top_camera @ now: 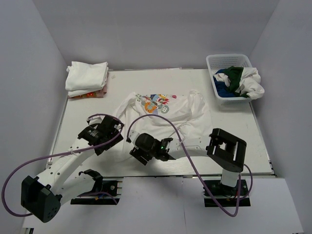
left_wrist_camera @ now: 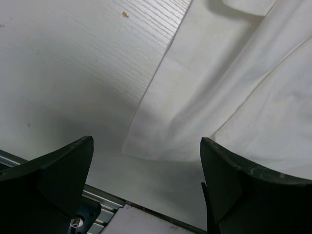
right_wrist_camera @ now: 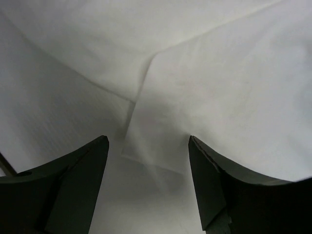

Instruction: Fold and stack the t-shirts

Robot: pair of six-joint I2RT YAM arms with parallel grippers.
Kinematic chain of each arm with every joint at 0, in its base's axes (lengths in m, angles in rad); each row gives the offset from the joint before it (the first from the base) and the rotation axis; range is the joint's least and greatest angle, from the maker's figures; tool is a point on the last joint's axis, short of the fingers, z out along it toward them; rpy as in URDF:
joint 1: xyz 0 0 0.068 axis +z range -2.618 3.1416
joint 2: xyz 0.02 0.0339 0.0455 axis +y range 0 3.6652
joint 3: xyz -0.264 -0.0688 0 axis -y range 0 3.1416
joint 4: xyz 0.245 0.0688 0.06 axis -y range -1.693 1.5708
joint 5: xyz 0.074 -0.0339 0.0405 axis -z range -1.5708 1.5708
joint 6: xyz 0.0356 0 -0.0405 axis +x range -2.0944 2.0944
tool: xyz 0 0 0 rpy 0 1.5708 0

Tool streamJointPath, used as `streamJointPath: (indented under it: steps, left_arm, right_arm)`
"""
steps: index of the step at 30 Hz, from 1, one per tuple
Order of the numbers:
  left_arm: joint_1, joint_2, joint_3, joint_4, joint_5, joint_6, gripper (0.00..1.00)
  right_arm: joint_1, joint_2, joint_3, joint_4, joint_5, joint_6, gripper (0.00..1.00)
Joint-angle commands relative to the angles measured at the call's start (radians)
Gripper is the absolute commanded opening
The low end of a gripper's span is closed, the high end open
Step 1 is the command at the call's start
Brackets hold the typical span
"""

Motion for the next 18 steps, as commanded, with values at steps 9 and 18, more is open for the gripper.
streamJointPath:
  steps: [9, 18]
  left_arm:
    - [0.003, -0.048, -0.004, 0.009, -0.073, -0.051, 1.0]
    - [0.012, 0.018, -0.004, 0.078, -0.064, -0.037, 1.0]
  right_arm:
    - [0.015, 0.026, 0.054, -0.01, 0.209, 0.089, 0.0]
    - [-0.141, -0.135, 0.095, 0.004, 0.293, 0.12, 0.0]
